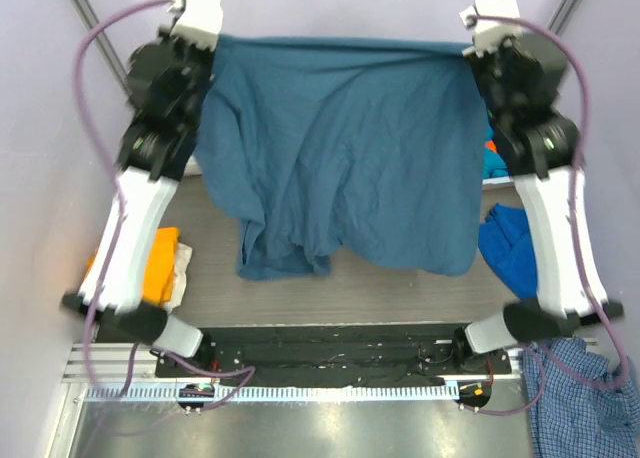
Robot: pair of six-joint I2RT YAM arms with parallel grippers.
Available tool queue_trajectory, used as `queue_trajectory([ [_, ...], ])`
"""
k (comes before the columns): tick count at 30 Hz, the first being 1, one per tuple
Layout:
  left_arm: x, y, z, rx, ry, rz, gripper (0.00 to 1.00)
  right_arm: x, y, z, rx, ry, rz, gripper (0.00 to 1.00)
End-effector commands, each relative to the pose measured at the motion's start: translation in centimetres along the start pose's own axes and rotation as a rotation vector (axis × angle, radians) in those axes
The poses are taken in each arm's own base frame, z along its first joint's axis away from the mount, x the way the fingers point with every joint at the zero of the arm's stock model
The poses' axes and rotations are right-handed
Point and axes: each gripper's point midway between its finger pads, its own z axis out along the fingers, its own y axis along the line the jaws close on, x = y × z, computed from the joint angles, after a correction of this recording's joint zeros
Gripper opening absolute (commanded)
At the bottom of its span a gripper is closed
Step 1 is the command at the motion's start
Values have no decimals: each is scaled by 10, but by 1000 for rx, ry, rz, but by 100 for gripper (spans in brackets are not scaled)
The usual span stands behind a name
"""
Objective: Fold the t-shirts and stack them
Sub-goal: Flatten out the tshirt
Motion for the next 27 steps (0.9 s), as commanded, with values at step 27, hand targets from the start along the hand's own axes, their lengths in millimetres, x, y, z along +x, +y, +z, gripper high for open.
queue_trajectory([
  [27,-40,92,-42,-294,-127,4,0,-7,-89,-37,308,-64,82,1],
])
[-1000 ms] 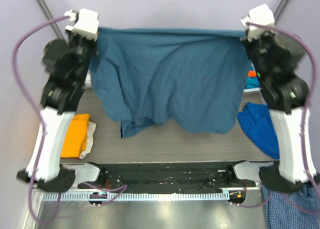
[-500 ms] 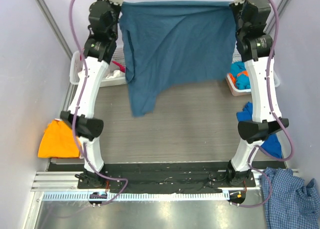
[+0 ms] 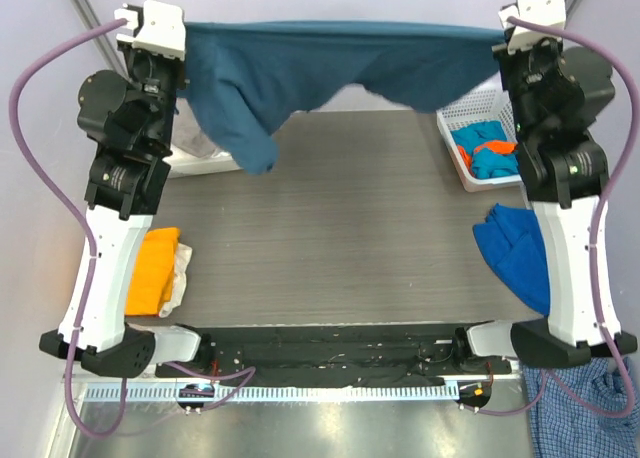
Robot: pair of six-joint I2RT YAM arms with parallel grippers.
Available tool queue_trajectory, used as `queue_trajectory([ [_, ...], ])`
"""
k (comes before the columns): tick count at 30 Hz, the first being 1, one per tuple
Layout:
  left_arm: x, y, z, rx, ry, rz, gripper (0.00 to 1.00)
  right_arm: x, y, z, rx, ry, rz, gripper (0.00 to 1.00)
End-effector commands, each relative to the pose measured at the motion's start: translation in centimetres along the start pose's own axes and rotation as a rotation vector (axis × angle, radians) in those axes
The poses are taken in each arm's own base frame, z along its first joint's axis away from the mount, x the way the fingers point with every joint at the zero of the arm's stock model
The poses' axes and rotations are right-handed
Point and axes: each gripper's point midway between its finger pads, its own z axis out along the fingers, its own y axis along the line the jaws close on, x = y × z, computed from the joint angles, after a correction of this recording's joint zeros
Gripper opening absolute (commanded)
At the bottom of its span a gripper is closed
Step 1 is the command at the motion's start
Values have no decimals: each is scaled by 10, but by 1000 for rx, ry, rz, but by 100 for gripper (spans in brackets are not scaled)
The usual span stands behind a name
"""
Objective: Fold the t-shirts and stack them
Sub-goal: Flatten out the tshirt
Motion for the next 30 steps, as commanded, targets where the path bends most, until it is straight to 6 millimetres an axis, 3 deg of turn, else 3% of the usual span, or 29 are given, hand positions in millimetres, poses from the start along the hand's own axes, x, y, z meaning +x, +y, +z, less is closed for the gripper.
queue_trajectory([
  [1,0,61,-22,-235,48,51,0,11,-61,-39,224,82,-9,1],
  [5,-23,72,-37,-236,11,-15,0,-13,-84,-64,269,23,14,1],
  [8,-35,77,-32,-250,-11,-29,0,-22,-91,-63,291,15,2,1],
  [11,-30,70,-9,-264,-9,-11,0,-13,-85,-44,294,50,-32,1],
  [12,-29,72,-1,-284,-16,4,0,-2,-77,-28,287,83,-54,1],
  [14,-9,55,30,-277,10,36,0,9,-72,-11,300,105,-85,1],
  [15,-13,57,38,-289,-7,46,0,18,-64,7,293,118,-94,1],
  [16,16,36,66,-265,44,75,0,22,-62,17,294,125,-96,1],
  [17,23,31,77,-264,53,86,0,25,-65,24,306,125,-90,1],
  [18,18,34,86,-282,36,88,0,41,-58,46,299,153,-94,1],
  [19,45,14,109,-260,74,106,0,33,-65,50,314,130,-79,1],
  [20,55,7,120,-256,84,114,0,35,-70,57,327,131,-76,1],
  [21,42,11,125,-267,44,107,0,38,-68,67,327,134,-78,1],
  [22,46,7,133,-265,40,109,0,36,-69,79,338,127,-78,1],
  [23,64,-7,147,-256,51,117,0,37,-68,86,340,126,-82,1],
  [27,46,-2,147,-280,-10,88,0,23,-75,95,367,86,-78,1],
  [30,24,11,131,-289,-46,64,0,8,-84,86,384,53,-69,1],
])
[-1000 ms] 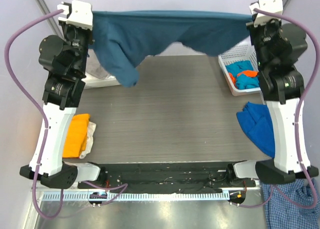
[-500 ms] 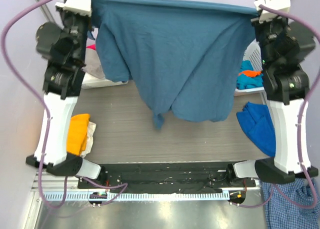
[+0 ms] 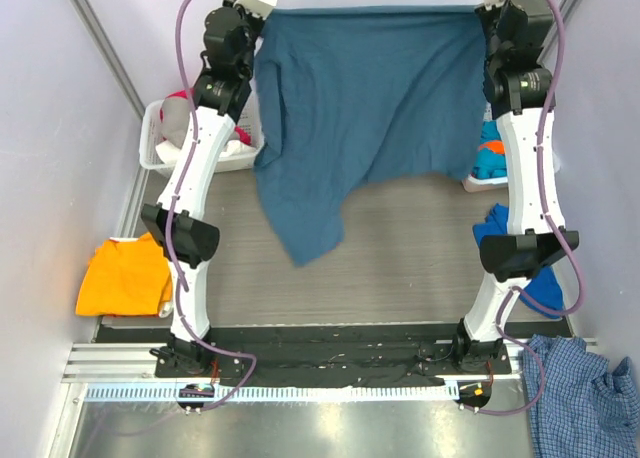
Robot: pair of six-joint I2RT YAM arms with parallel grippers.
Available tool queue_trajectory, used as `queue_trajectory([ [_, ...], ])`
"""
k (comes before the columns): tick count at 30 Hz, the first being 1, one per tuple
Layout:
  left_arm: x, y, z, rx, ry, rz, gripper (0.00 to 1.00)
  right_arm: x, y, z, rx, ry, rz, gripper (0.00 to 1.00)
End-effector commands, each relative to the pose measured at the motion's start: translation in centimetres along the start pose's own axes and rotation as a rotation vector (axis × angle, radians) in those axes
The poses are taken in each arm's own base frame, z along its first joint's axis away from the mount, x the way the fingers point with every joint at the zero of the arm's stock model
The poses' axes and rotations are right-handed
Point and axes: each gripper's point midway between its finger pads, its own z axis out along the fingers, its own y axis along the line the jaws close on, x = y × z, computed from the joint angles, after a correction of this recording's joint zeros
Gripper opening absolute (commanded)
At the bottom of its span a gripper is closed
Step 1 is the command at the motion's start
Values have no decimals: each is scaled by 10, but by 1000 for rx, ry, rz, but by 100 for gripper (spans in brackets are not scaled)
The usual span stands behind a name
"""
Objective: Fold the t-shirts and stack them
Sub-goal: Flatten out the tshirt
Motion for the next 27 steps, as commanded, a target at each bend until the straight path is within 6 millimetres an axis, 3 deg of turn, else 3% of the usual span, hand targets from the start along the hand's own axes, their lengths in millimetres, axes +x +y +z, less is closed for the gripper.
queue_trajectory([
  [1,-104,149,-73,-330,-215,-104,0,-57,-108,-57,275,-126,80,1],
  [4,-124,172,-103,-351,-243,-107,0,-63,-119,-75,279,-145,96,1],
  [5,-129,178,-110,-358,-248,-108,0,-69,-131,-92,292,-164,107,1],
  [6,-140,191,-127,-371,-267,-120,0,-67,-130,-96,282,-155,105,1],
  [8,-139,195,-138,-358,-253,-114,0,-73,-141,-123,274,-179,131,1],
  [9,-153,211,-163,-372,-284,-127,0,-65,-136,-126,255,-159,122,1],
  [10,-139,199,-159,-340,-248,-113,0,-62,-135,-132,240,-158,127,1],
  [11,-138,200,-168,-328,-248,-122,0,-58,-132,-137,224,-150,124,1],
  [12,-144,210,-190,-331,-268,-136,0,-47,-129,-151,204,-135,116,1],
  [13,-119,190,-186,-280,-208,-117,0,-41,-125,-156,181,-131,114,1],
  [15,-97,170,-192,-210,-161,-137,0,-12,-106,-173,112,-84,114,1],
  [16,-67,151,-200,-150,-86,-133,0,-4,-93,-178,57,-81,118,1],
  [18,-37,114,-210,-15,-29,-162,0,41,-56,-191,-62,5,111,1],
  [19,5,82,-221,72,58,-149,0,57,-41,-194,-113,33,100,1],
  [20,24,63,-229,139,96,-148,0,76,-16,-199,-211,66,77,1],
  [21,42,37,-237,243,125,-140,0,110,12,-202,-299,138,42,1],
  [22,85,5,-255,341,226,-112,0,131,28,-214,-374,195,16,1],
  [23,106,-14,-266,420,272,-89,0,156,58,-223,-508,243,-19,1],
  [25,159,-58,-303,614,399,-24,0,192,84,-245,-660,345,-94,1],
  [27,189,-81,-337,759,496,22,0,217,107,-265,-803,399,-132,1],
])
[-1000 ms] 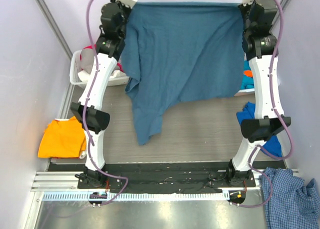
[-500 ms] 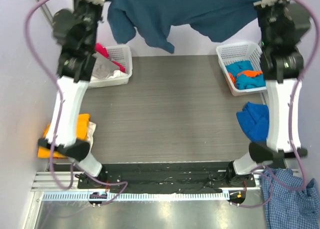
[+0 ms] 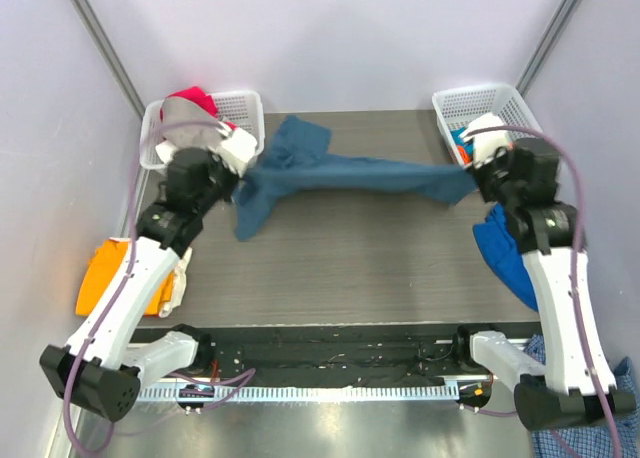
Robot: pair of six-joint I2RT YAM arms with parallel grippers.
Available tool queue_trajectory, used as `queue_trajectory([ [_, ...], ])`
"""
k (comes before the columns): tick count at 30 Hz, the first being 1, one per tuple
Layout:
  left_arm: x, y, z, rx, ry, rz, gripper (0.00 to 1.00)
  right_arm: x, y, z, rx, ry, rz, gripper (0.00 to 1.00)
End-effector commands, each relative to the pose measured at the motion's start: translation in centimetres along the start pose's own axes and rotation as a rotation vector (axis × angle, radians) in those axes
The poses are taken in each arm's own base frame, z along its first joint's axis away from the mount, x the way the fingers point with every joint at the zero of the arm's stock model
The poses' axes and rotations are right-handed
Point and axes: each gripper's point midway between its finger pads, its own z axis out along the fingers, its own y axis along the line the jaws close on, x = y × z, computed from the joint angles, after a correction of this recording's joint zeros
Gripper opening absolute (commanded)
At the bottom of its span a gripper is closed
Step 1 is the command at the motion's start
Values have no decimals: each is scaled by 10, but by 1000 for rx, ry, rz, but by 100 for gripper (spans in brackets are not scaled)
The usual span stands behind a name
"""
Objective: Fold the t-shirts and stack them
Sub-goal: Flatten out the tshirt
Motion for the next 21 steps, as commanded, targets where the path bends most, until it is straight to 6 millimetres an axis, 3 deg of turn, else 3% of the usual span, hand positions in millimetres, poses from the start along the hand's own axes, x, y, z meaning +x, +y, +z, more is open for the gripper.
queue_trajectory([
  [1,101,-76,-23,328,289,86,0,85,73,-3,-355,262,-89,1],
  [3,126,-92,-39,423,377,115,0,102,90,-9,-447,298,-117,1],
  [6,146,-104,-58,519,454,157,0,128,109,-21,-561,390,-142,1],
  [11,159,-107,-78,607,542,225,0,164,122,-33,-659,523,-197,1],
  [21,183,-105,-107,697,744,305,0,218,134,-40,-717,681,-267,1],
])
